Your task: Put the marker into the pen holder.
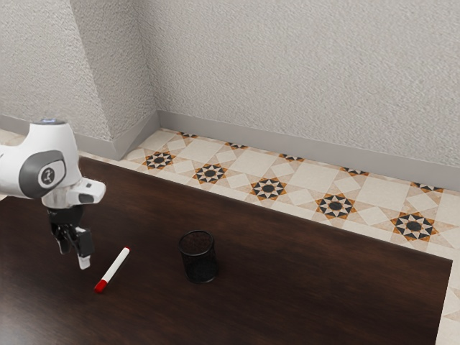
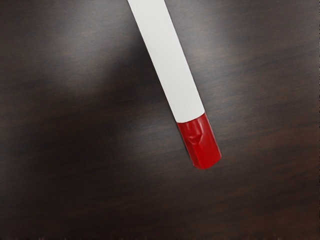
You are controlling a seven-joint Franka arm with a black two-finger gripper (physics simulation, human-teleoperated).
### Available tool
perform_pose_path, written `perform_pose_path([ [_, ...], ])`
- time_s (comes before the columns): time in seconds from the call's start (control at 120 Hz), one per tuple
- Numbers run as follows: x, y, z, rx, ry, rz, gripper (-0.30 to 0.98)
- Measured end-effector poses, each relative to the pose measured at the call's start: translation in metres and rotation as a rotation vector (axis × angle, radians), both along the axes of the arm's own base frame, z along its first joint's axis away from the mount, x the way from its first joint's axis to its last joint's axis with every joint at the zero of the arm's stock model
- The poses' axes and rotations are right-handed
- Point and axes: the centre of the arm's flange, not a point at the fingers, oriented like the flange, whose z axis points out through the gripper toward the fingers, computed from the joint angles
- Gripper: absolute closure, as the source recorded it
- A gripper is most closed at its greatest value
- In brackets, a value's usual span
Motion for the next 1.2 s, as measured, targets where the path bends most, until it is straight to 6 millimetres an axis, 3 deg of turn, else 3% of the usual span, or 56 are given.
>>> perform_pose_path([
  [0.233,-0.017,-0.026,-0.024,-0.018,-0.014,-0.044,0.02],
  [0.333,-0.024,-0.027,-0.035,-0.032,-0.036,-0.014,0.02],
  [0.925,0.008,-0.032,-0.08,0.054,-0.166,0.108,0.04],
  [1.2,0.013,-0.029,-0.087,0.05,-0.182,0.177,0.21],
])
